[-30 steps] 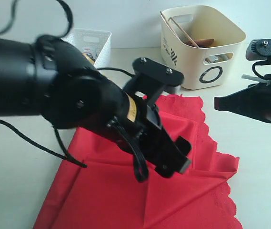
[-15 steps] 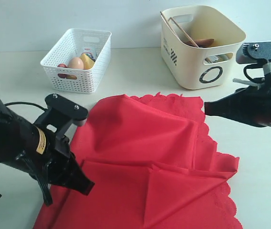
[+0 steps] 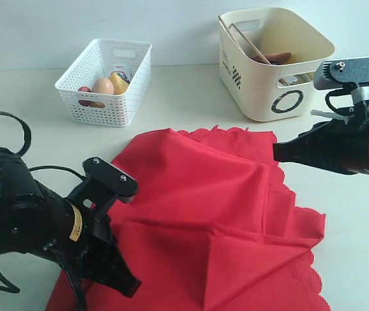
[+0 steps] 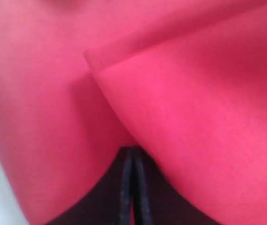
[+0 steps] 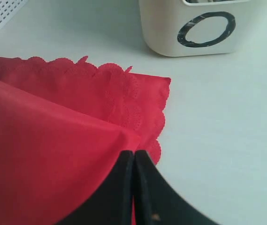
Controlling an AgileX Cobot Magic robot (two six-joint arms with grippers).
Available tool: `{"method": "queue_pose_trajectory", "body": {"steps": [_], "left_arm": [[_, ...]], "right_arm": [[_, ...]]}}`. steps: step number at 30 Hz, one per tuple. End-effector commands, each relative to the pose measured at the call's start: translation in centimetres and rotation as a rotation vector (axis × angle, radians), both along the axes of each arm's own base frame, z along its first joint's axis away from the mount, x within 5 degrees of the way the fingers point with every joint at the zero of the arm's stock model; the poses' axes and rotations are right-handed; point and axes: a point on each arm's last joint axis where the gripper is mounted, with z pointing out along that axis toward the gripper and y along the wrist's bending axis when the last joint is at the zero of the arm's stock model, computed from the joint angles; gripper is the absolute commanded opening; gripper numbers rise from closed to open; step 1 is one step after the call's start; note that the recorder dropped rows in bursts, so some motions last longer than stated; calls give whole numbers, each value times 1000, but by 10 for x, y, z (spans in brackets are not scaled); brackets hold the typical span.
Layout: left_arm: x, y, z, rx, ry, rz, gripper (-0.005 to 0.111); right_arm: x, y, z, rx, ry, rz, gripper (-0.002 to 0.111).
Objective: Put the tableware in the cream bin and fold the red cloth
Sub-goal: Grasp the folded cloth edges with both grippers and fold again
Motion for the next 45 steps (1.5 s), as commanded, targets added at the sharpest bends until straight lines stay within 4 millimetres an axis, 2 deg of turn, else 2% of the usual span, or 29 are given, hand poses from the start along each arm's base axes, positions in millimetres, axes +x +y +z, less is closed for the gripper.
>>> {"method": "queue_pose_trajectory", "body": {"steps": [1, 5, 8, 10, 18, 21, 24, 26, 29, 34, 40, 45], "left_arm": [[-32, -25, 27, -122, -57, -128, 1], [-62, -39, 60, -246, -122, -259, 1], [-70, -39, 76, -295, -164, -308, 1], [-69, -37, 80, -301, -181, -313, 1], [-68, -33, 75, -273, -191, -328, 1], [-53, -26, 75, -262, -206, -273, 1], [-31, -13, 74, -245, -213, -171, 1], [-17, -5, 68, -230, -211, -110, 1], [2, 3, 52, -237, -220, -40, 1], [34, 0, 28, -306, -264, 28, 1], [66, -13, 3, -258, -257, 28, 1], [105, -3, -12, -241, -257, 133, 1]], "right_arm": [[0, 0, -1, -6, 4, 8, 0], [0, -1, -1, -12, 2, 1, 0], [0, -2, -1, -14, 0, -2, 0], [0, -2, -1, -14, 0, -2, 0], [0, -1, -1, -13, 1, 0, 0], [-1, 5, -3, 18, 21, 65, 0], [-8, 22, -7, 86, 76, 261, 0], [-9, 30, -9, 117, 102, 342, 0], [-4, 35, -14, 133, 130, 371, 0], [5, 52, -23, 198, 210, 499, 0], [23, 69, -35, 182, 248, 537, 0], [29, 73, -40, 157, 260, 560, 0]]}}
